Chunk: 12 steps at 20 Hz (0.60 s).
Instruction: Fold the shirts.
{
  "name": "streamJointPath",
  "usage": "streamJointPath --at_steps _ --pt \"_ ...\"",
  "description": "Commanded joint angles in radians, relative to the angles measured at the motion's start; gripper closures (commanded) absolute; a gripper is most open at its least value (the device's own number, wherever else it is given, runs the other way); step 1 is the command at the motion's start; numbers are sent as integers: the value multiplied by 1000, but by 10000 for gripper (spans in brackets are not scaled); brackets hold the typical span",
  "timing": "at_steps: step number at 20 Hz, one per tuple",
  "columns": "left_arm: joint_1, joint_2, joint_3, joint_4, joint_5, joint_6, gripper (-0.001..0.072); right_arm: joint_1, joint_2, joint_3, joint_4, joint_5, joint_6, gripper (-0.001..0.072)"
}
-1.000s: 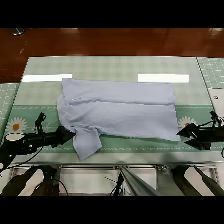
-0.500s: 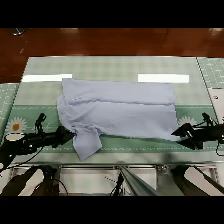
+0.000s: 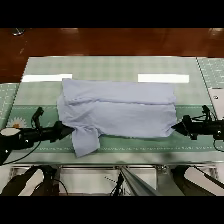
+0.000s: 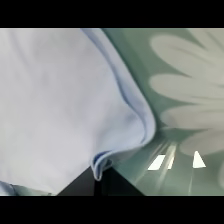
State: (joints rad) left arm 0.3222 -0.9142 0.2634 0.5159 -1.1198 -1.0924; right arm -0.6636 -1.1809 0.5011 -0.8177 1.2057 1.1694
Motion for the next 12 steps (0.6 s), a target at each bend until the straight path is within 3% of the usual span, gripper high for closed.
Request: streamJointPath --at_steps 1,3,7,12 --pt "0 -16 174 17 -43 -40 690 4 -2 74 71 12 -31 687" --pt "-5 -87 286 87 -13 -98 690 48 -17 164 76 -6 -19 687" --pt "-67 -345 543 68 -6 -107 690 209 -113 369 91 -93 33 687" --pt "-139 -669 931 71 -19 -235 690 278 -314 638 91 -105 111 687"
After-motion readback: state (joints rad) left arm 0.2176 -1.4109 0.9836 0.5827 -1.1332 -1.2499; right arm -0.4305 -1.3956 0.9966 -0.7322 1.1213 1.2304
